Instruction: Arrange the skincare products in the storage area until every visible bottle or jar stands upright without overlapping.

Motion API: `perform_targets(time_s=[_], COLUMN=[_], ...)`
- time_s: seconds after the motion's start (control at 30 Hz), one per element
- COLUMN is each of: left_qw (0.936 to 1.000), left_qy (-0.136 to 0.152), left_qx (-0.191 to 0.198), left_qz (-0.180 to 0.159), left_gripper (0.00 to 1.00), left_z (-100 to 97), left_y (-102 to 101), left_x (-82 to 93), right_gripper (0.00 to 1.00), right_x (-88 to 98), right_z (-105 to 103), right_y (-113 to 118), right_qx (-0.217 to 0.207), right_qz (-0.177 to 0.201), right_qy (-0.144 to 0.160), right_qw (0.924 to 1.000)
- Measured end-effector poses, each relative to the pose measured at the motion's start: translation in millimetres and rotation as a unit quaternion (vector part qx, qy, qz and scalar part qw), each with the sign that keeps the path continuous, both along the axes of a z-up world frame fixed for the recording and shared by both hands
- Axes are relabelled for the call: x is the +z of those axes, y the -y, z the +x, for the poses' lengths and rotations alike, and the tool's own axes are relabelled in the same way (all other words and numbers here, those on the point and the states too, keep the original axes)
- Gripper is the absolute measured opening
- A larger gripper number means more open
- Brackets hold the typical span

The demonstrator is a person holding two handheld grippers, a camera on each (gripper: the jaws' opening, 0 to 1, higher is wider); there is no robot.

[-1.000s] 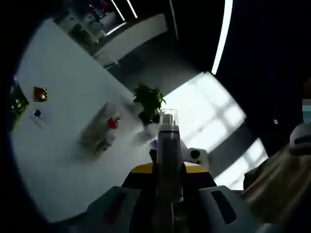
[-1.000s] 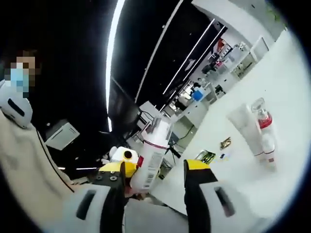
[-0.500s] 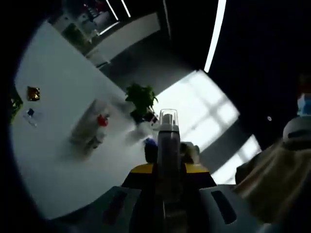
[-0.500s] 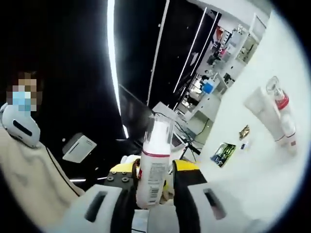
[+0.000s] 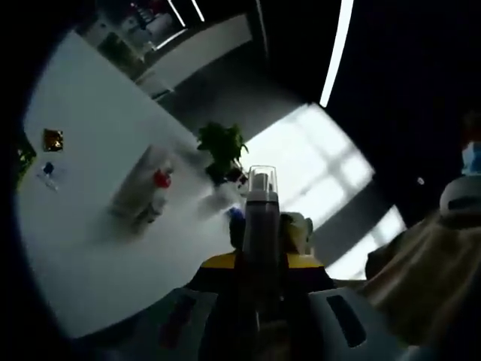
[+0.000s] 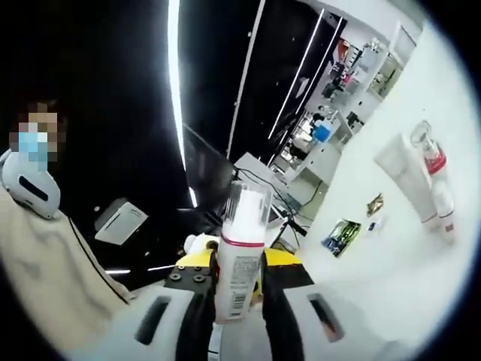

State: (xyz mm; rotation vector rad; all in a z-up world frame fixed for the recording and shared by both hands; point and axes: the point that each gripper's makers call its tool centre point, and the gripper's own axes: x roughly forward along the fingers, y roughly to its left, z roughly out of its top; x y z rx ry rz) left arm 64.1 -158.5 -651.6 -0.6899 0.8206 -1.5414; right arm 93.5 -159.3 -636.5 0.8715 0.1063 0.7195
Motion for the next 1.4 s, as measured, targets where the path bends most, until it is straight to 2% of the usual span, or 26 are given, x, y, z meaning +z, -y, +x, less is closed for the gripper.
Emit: perform_targets(time_s=[0.13, 0.23, 0.33, 0.5, 0.57, 0.73, 0.8, 0.97, 1.07, 1.23, 1.33, 1.4], left_qw=[0.9994, 0.9962, 0.9925, 0.9869, 0.9836, 0.9771, 0.9719, 0.954, 0.9496, 0.9405, 0.9279, 0.9219], left_qy=[0.029, 0.062, 0.09, 0.117, 0.131, 0.163, 0.185, 0.243, 0.254, 0.275, 0.301, 0.314], left_qx=[-0.008, -0.029, -0.042, -0.055, -0.063, -0.084, -0.096, -0.126, -0.135, -0.153, -0.178, -0.188], left_qz=[0.017, 0.053, 0.071, 0.097, 0.106, 0.109, 0.11, 0.123, 0.125, 0.128, 0.128, 0.126], left_gripper=[0.17, 0.18, 0.18, 0.25, 0.29, 0.33, 0.33, 0.34, 0.33, 0.31, 0.3, 0.29], left_z=[-1.0, -3.1, -3.0, 0.3, 1.8, 9.6, 13.8, 18.2, 17.7, 15.9, 9.8, 6.6], left_y=[0.3, -2.9, -4.0, -7.6, -9.6, -10.9, -9.8, -2.9, 0.7, 2.9, 2.7, 3.0], left_x=[-3.6, -15.0, -19.4, -23.4, -23.5, -9.7, -2.3, 7.4, 7.3, 5.2, 5.7, 5.8], right_gripper=[0.22, 0.21, 0.21, 0.2, 0.2, 0.2, 0.2, 0.2, 0.2, 0.2, 0.2, 0.2], right_x=[-2.6, -10.1, -14.3, -16.1, -16.7, -23.1, -25.3, -27.2, -25.3, -28.4, -27.4, -26.6], right_z=[-2.1, -5.4, -6.7, -5.8, -5.0, -7.8, -9.6, -11.6, -11.3, -15.3, -18.1, -18.7], right_y=[-0.5, -3.2, -4.5, -0.9, 0.8, 0.0, -2.0, -6.9, -8.9, -15.8, -21.8, -23.7], right_qx=[0.005, 0.019, 0.025, 0.025, 0.025, 0.048, 0.06, 0.078, 0.08, 0.102, 0.114, 0.117], right_qz=[-0.016, -0.06, -0.085, -0.092, -0.098, -0.159, -0.182, -0.207, -0.216, -0.249, -0.257, -0.258], right_qy=[0.002, 0.005, 0.007, 0.01, 0.013, 0.032, 0.038, 0.047, 0.056, 0.066, 0.072, 0.076], right_qw=[0.9999, 0.998, 0.9961, 0.9954, 0.9948, 0.9855, 0.9808, 0.974, 0.9714, 0.9609, 0.9569, 0.956])
